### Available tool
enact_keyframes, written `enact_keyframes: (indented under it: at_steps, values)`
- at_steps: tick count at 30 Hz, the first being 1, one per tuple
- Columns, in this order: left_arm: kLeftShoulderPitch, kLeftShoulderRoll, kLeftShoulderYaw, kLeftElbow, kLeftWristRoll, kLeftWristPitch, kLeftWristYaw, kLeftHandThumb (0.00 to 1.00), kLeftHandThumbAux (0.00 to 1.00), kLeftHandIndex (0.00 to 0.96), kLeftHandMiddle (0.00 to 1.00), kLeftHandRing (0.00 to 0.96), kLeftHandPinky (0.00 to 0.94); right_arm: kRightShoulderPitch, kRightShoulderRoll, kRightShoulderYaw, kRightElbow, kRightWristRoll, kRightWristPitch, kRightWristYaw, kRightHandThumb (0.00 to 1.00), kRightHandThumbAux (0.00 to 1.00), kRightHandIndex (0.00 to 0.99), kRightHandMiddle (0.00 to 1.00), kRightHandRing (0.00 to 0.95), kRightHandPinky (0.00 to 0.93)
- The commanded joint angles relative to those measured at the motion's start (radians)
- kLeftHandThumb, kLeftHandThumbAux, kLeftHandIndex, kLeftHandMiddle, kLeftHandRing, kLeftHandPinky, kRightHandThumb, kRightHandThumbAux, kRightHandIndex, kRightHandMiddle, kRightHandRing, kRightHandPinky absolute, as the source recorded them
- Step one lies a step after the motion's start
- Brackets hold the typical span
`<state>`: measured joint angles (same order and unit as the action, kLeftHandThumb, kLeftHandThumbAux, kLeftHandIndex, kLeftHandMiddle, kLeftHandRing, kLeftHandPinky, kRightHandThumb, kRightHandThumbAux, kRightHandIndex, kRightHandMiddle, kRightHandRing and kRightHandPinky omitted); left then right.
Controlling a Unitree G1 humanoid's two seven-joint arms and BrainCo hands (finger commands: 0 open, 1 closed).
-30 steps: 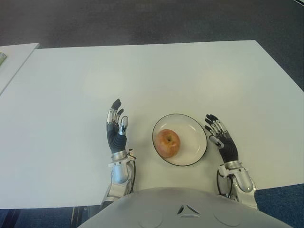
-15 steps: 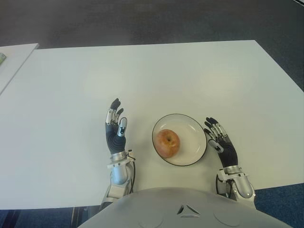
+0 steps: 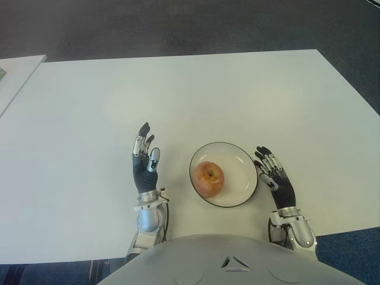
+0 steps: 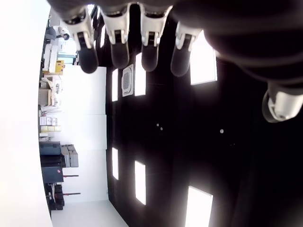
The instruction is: Put the apples into the plate.
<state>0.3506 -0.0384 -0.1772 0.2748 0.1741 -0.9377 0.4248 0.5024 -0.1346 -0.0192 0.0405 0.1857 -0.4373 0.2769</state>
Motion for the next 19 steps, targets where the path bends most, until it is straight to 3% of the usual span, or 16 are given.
enact_keyframes:
  at_steps: [1,19]
  values:
    - [0.196,0.036,0.007,0.157,0.032,0.006,-0.038,0.025,0.338,0.188,0.123,0.108,0.156,0.028,0.018,0.023,0.061,-0.011,0.090,-0.002,0.109,0.488,0.044,0.084,0.000,0.000]
    - [0.294,0.034,0.032,0.072,0.037,-0.008,-0.060,0.026,0.333,0.207,0.132,0.111,0.157,0.013,0.032,0.077,0.021,-0.041,0.143,-0.025,0.073,0.464,0.042,0.096,0.007,0.000]
